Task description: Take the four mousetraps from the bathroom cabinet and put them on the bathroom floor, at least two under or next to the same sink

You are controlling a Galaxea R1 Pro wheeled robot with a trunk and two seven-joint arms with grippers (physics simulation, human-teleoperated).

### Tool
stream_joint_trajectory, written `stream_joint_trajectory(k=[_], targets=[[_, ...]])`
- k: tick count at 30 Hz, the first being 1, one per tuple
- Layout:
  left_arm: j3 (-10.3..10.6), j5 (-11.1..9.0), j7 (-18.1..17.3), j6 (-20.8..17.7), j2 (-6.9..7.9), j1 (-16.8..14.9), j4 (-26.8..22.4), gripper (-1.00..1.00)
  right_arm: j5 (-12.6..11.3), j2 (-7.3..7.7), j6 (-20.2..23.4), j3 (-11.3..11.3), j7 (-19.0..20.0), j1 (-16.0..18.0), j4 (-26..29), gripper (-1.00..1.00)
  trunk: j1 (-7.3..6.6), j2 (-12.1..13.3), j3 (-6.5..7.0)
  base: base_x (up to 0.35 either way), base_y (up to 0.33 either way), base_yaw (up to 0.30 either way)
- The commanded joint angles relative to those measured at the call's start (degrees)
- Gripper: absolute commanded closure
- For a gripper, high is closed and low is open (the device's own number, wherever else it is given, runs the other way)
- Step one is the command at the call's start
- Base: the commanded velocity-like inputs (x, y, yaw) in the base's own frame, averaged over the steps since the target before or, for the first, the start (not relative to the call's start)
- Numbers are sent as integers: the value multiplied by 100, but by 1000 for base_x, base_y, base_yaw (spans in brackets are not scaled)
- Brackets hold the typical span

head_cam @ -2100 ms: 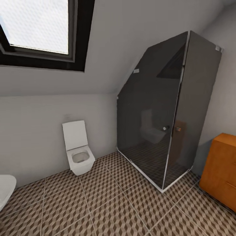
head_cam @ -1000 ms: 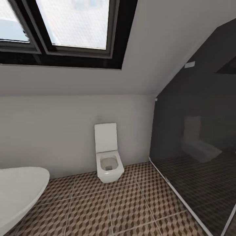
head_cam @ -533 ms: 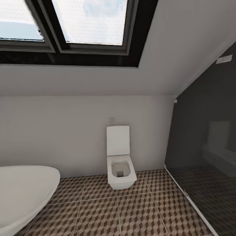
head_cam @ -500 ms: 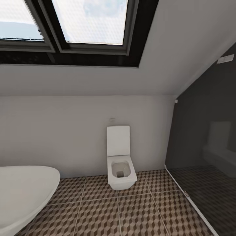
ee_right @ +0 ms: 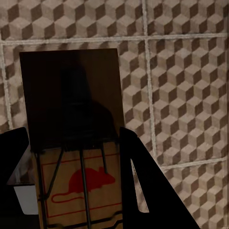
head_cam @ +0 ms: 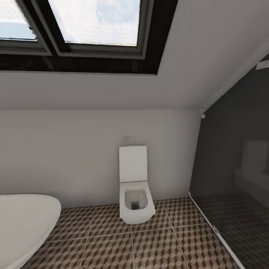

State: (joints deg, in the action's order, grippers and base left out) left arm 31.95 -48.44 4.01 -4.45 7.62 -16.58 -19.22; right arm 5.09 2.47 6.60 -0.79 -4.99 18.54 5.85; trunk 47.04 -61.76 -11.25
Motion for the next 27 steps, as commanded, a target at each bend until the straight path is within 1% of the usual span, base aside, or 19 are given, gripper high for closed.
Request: stream_joint_trajectory(k=[1,8,10,11,13,14,15,17,18,19,20,22,23,24,26,27], targets=[[41,-14,42,-59,9,-3,-58,100,53,-1,38,-9,-10,1,12,100,4,-5,-8,296,-142,0],[34,5,75,-165,37,-4,-198,100,53,5,43,-18,-22,1,12,100,4,-5,-8,297,-145,0],[28,3,83,-176,90,-17,-282,100,57,11,55,-32,-31,2,16,100,4,-5,-8,296,-148,0],[23,3,86,-187,144,-29,-331,100,59,31,67,-44,-38,2,42,100,4,-5,-8,294,-153,0],[19,2,88,-213,205,-46,-368,100,58,69,88,-62,-39,3,73,100,4,-5,-8,292,-156,0],[17,2,89,-270,259,-49,-391,100,53,135,104,-83,-36,5,125,100,4,-5,-8,290,-160,0],[16,2,90,-316,281,-51,-400,100,52,178,113,-94,-36,6,174,100,4,-5,-8,289,-161,0],[14,1,94,-577,344,-67,-419,100,46,347,230,-131,-35,4,595,100,4,-5,-8,285,-166,0],[14,1,95,-645,353,-77,-424,100,46,372,308,-138,-35,4,750,100,4,-5,-8,281,-170,0],[14,1,96,-708,360,-89,-429,100,46,391,416,-144,-37,5,920,100,4,-5,-8,279,-172,0],[14,1,98,-807,370,-133,-444,100,44,417,721,-154,-46,3,1292,100,4,-5,-8,278,-173,0],[11,1,99,-915,373,-290,-490,100,44,439,1495,-166,-54,4,2086,100,4,-5,-8,276,-175,0],[9,1,98,-931,374,-329,-500,100,44,439,1677,-168,-58,3,2277,100,4,-5,-8,276,-175,0],[11,1,95,-955,375,-399,-514,100,41,439,1985,-171,-63,2,2618,100,4,-5,-8,275,-176,0],[12,4,94,-972,381,-476,-529,100,39,438,2262,-178,-63,2,3019,100,4,-5,-8,275,-176,0],[12,6,93,-975,388,-498,-533,100,38,438,2319,-179,-63,1,3114,100,4,-5,-8,274,-176,0]])
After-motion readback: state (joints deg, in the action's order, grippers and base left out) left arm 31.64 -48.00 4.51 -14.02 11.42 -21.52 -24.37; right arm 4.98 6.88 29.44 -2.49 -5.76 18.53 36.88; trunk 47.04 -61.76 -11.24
